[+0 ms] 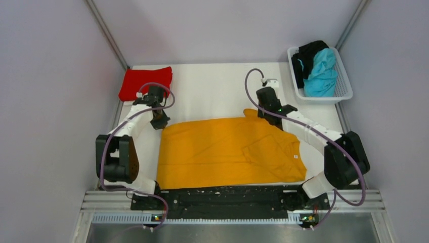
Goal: Fold and stack the t-shirts
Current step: Fold the other side of the tshirt into a rectangle
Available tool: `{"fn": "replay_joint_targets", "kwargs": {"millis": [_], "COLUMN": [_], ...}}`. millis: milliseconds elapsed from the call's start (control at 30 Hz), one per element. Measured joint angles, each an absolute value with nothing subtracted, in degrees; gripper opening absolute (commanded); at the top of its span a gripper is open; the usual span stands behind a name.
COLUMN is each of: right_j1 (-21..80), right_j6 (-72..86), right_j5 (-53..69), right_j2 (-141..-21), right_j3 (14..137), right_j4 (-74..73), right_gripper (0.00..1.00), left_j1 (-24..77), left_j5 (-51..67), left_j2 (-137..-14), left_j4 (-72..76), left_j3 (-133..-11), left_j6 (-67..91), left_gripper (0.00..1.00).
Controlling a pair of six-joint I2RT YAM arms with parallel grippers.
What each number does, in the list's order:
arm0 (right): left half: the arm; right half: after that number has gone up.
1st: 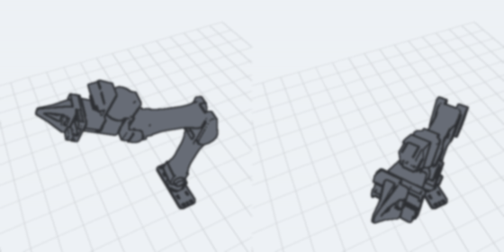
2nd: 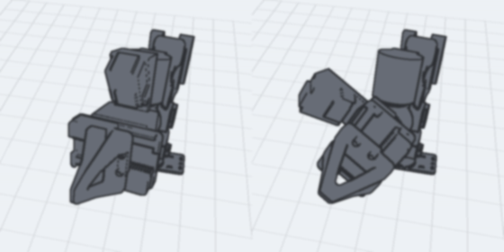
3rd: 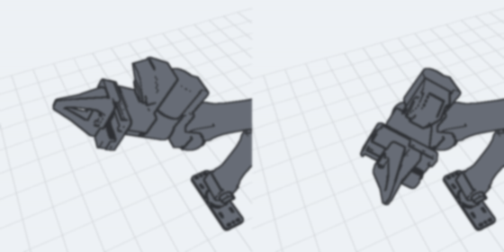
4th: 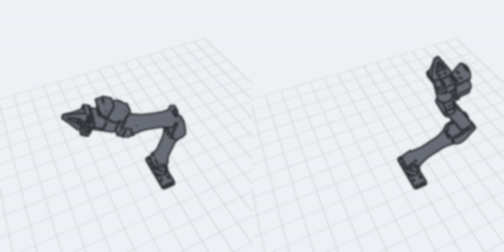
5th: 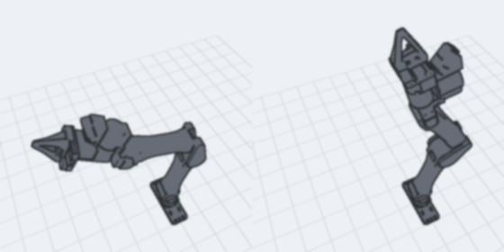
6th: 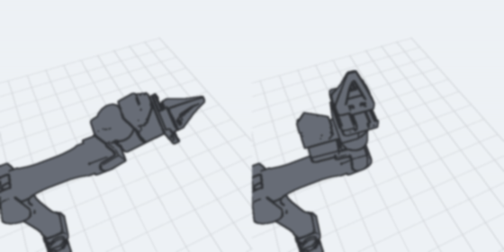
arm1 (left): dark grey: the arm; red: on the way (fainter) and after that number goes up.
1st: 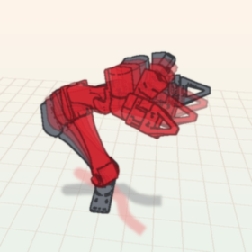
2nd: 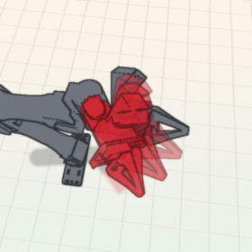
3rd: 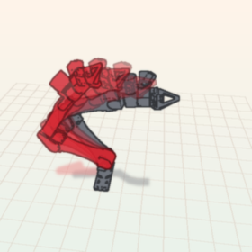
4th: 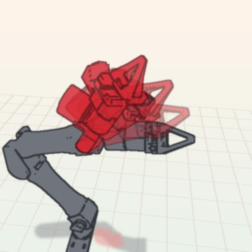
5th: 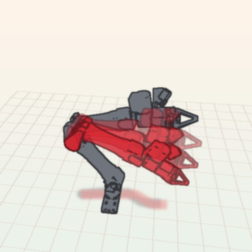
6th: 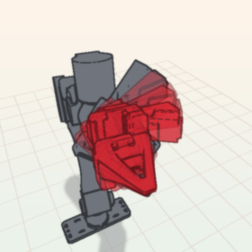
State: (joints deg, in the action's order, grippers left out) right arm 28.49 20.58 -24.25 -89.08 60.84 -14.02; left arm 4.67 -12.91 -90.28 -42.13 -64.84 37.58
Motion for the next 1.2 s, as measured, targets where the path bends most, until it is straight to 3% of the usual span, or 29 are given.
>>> {"fn": "replay_joint_targets", "kwargs": {"millis": [433,1000,1033,1100,1133,1200], "right_j1": [34.6,39.4,39.6,40.0,40.1,40.4], "right_j6": [27.2,32.3,32.4,32.6,32.7,32.7], "right_j5": [-22.3,-14.9,-14.5,-13.4,-12.8,-10.9], "right_j2": [-64.5,-60.8,-60.8,-60.8,-60.8,-60.9], "right_j3": [49.1,47.3,46.8,45.7,45.2,43.7], "right_j4": [-33.7,-51.9,-52.1,-52.4,-52.6,-52.9], "right_gripper": [0.00,0.02,0.05,0.11,0.19,0.37], "left_j1": [5.0,5.2,5.3,5.3,5.3,5.3], "left_j5": [-12.2,-11.5,-11.7,-11.9,-12.1,-12.6], "left_j2": [-74.5,-69.5,-69.4,-69.1,-69.1,-69.1], "left_j4": [-41.4,-42.1,-42.1,-42.5,-42.8,-43.8], "left_j3": [-52.0,-44.1,-43.9,-43.4,-43.3,-43.2], "left_j6": [38.8,40.8,40.9,41.1,41.4,42.1], "left_gripper": [0.00,0.00,0.02,0.20,0.32,0.43]}}
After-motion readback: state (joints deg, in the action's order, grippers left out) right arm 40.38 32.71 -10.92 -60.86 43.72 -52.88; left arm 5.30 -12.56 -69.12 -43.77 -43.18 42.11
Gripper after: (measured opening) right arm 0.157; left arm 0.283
